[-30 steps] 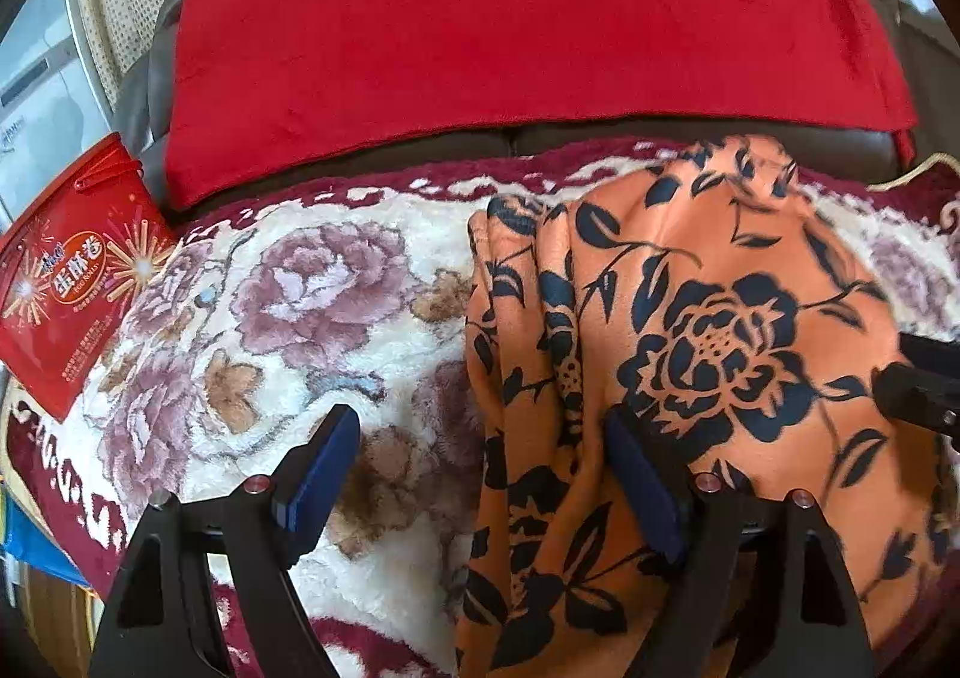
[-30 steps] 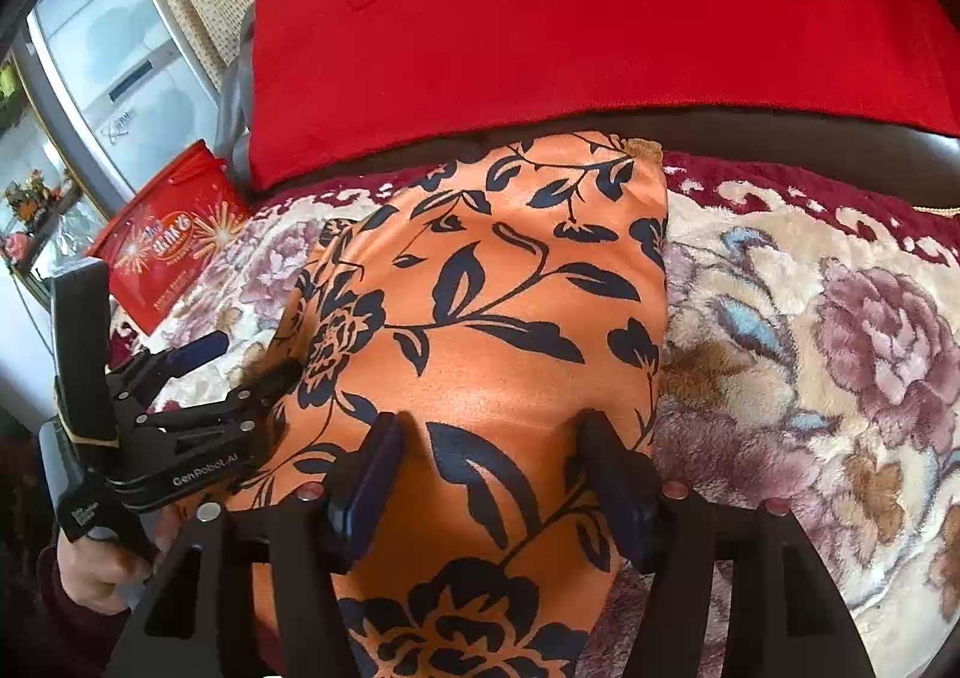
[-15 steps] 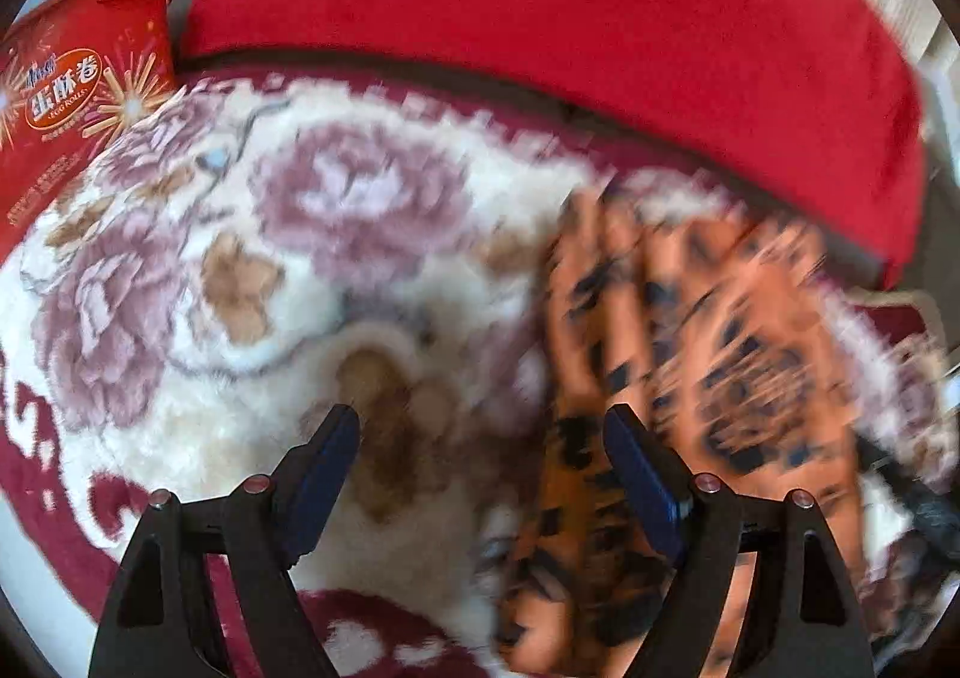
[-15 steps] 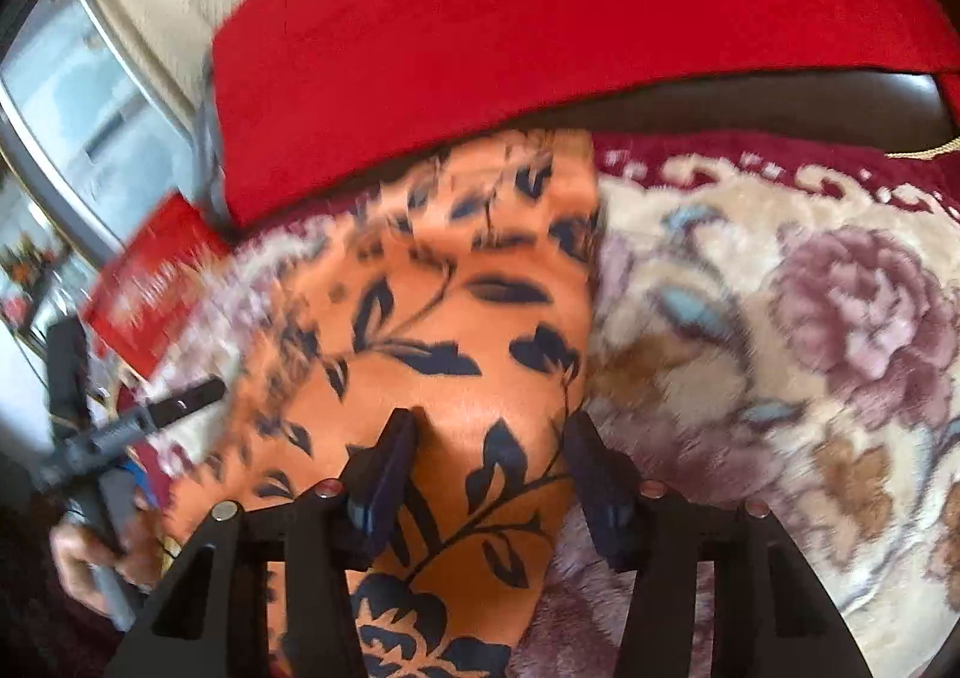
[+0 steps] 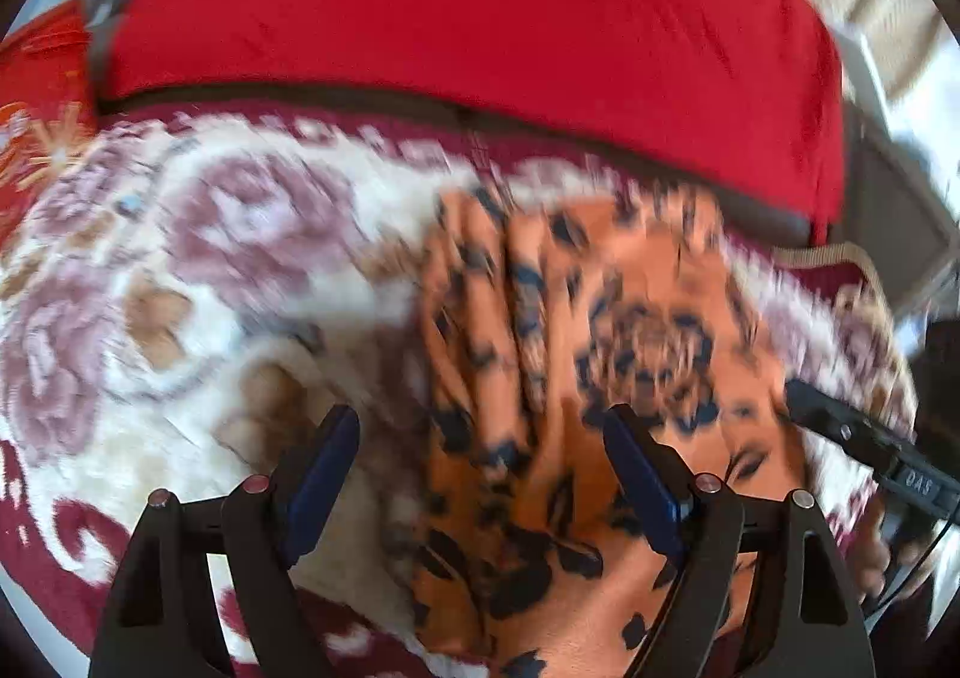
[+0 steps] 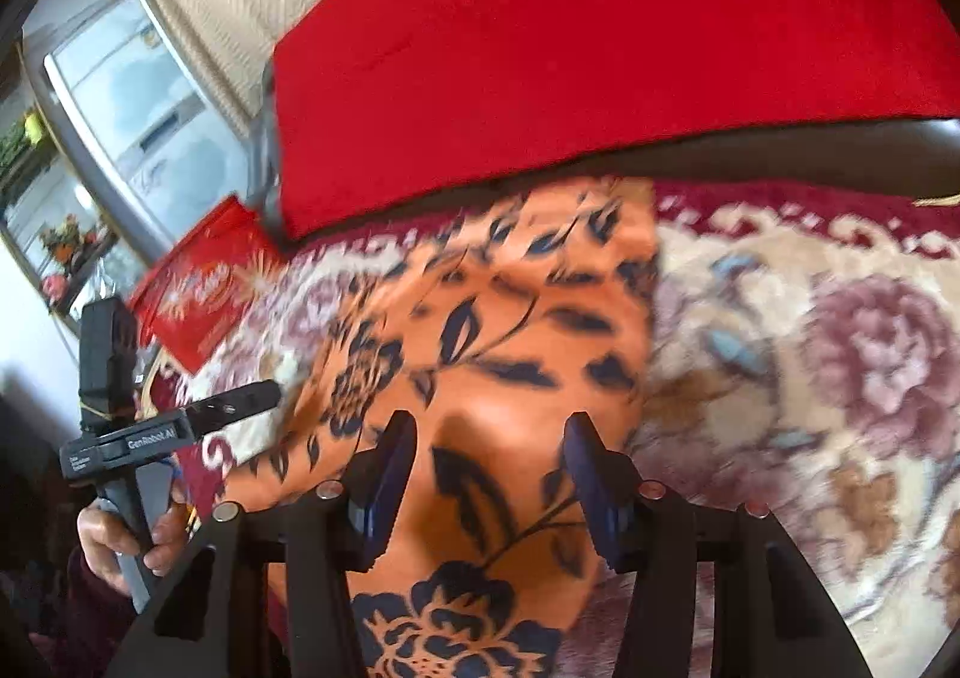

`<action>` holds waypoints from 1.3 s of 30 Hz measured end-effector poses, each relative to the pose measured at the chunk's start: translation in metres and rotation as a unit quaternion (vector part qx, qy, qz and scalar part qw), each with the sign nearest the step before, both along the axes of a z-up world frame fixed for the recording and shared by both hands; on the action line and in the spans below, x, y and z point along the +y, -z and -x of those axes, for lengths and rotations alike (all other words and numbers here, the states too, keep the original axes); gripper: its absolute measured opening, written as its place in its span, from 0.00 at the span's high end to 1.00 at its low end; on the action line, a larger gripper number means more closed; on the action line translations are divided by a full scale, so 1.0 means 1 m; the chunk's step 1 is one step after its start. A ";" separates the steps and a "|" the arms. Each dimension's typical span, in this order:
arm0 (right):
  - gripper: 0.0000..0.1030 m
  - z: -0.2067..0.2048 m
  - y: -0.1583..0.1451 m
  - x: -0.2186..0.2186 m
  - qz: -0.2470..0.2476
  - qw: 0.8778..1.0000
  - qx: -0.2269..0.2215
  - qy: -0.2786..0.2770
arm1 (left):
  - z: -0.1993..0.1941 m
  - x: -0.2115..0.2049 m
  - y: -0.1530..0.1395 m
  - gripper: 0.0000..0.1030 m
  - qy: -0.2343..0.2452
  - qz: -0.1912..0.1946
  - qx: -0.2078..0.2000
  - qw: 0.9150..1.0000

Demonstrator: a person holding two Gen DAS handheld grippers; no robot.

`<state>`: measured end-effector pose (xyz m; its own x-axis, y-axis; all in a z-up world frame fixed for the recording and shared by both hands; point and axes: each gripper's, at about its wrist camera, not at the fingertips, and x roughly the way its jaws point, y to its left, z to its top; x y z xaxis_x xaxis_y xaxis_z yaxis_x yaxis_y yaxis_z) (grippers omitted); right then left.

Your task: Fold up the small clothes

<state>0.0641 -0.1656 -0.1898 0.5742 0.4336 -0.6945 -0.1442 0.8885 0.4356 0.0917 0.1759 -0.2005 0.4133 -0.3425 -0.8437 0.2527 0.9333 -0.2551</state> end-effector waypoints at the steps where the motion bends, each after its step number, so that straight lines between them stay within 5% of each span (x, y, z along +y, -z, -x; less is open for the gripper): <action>1: 0.47 -0.001 0.006 0.006 0.013 1.000 0.012 -0.002 | 0.000 -0.006 0.008 0.18 0.012 -0.013 0.015 1.000; 3: 0.48 0.000 0.008 0.014 0.040 0.999 0.008 -0.006 | 0.002 -0.009 0.016 0.16 0.007 -0.028 0.019 0.999; 12: 0.47 -0.036 -0.022 0.009 0.028 0.999 -0.004 0.024 | -0.009 0.022 0.010 0.13 -0.041 0.031 0.018 0.998; 17: 0.43 -0.072 -0.022 -0.016 0.034 0.997 0.011 0.065 | -0.002 0.015 -0.002 0.13 -0.021 0.024 -0.016 0.999; 22: 0.33 -0.110 -0.010 -0.051 -0.035 0.995 0.038 0.085 | -0.010 0.006 -0.001 0.13 -0.016 0.016 -0.027 0.999; 27: 0.29 -0.147 0.019 -0.058 -0.055 0.992 0.069 0.091 | -0.023 -0.006 0.007 0.13 -0.018 -0.028 -0.038 0.999; 29: 0.37 -0.156 0.035 -0.056 -0.071 0.989 0.091 0.090 | -0.026 -0.008 0.012 0.13 -0.016 -0.032 -0.029 0.999; 30: 0.55 -0.162 0.044 -0.053 -0.065 0.988 0.105 0.096 | -0.027 -0.009 0.014 0.13 -0.016 -0.029 -0.024 0.999; 33: 0.67 -0.163 0.050 -0.055 -0.058 0.986 0.106 0.116 | -0.027 -0.007 0.014 0.13 -0.018 -0.023 -0.021 0.999; 39: 0.63 -0.149 0.042 -0.081 -0.148 0.972 0.123 0.136 | -0.026 0.000 0.012 0.13 -0.030 -0.004 -0.011 0.999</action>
